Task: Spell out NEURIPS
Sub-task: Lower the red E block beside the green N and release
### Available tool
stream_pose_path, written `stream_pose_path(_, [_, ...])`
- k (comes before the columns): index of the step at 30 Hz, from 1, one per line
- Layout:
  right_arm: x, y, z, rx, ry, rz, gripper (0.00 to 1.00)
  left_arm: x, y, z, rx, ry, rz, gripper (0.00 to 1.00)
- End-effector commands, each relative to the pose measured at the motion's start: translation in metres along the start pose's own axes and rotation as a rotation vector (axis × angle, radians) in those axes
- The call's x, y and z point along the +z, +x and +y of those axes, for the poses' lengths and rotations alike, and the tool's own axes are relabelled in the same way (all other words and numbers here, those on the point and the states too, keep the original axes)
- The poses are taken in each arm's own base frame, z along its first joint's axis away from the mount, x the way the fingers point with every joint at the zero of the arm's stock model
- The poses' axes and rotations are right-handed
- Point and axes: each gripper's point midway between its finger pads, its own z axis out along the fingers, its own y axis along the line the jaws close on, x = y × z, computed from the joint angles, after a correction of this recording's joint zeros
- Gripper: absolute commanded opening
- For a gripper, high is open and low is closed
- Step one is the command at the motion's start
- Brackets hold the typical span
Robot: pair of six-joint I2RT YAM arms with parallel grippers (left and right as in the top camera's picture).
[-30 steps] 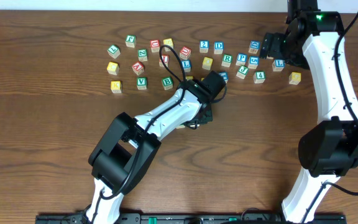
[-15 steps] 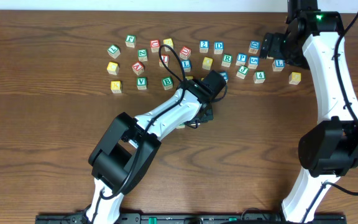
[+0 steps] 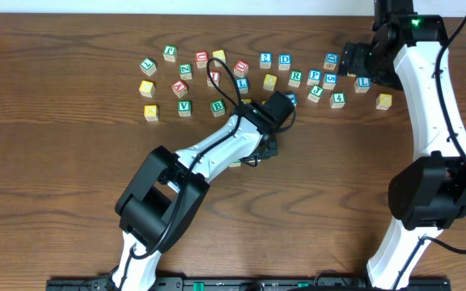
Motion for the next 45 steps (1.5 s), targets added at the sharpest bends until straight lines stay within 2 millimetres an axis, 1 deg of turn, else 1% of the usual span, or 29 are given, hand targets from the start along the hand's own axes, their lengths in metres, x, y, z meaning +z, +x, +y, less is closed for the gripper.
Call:
stream_pose_path(1, [-0.019, -0.008, -0.003, 0.007, -0.003, -0.050, 0.99, 0.010, 0.002, 0.007, -0.002, -0.039, -0.001, 0.23])
stream_pose_path(11, [-0.019, -0.008, -0.003, 0.007, -0.003, -0.050, 0.99, 0.010, 0.003, 0.006, 0.000, -0.040, 0.001, 0.25])
stream_pose_path(12, [-0.019, -0.008, -0.003, 0.007, -0.003, -0.050, 0.99, 0.010, 0.003, 0.006, 0.000, -0.040, 0.001, 0.30])
stream_pose_path(18, [-0.019, -0.008, -0.003, 0.007, -0.003, -0.049, 0.99, 0.010, 0.003, 0.006, 0.000, -0.040, 0.001, 0.34])
stream_pose_path(20, [-0.019, -0.008, -0.003, 0.007, -0.003, -0.049, 0.99, 0.010, 0.003, 0.006, 0.000, -0.040, 0.001, 0.40])
stream_pose_path(21, [-0.019, -0.008, -0.003, 0.007, -0.003, -0.050, 0.99, 0.010, 0.003, 0.006, 0.000, -0.040, 0.001, 0.40])
stream_pose_path(34, [-0.019, -0.008, -0.003, 0.007, -0.003, -0.049, 0.99, 0.010, 0.003, 0.006, 0.001, -0.040, 0.001, 0.41])
stream_pose_path(38, [-0.019, -0.008, -0.003, 0.007, -0.003, -0.050, 0.99, 0.010, 0.002, 0.006, -0.001, -0.037, -0.002, 0.56])
stream_pose_path(41, [-0.019, -0.008, -0.003, 0.007, -0.003, -0.050, 0.99, 0.008, -0.001, 0.005, -0.002, -0.032, -0.008, 0.61])
stream_pose_path(43, [-0.019, -0.008, -0.003, 0.007, -0.003, -0.050, 0.99, 0.003, -0.005, 0.002, 0.003, -0.020, -0.020, 0.63])
stream_pose_path(44, [-0.019, -0.008, -0.003, 0.007, -0.003, -0.050, 0.99, -0.001, -0.008, 0.000, 0.010, -0.010, -0.029, 0.68])
stream_pose_path(45, [-0.019, -0.008, -0.003, 0.007, -0.003, -0.050, 0.99, -0.005, -0.011, -0.002, 0.023, 0.000, -0.039, 0.70])
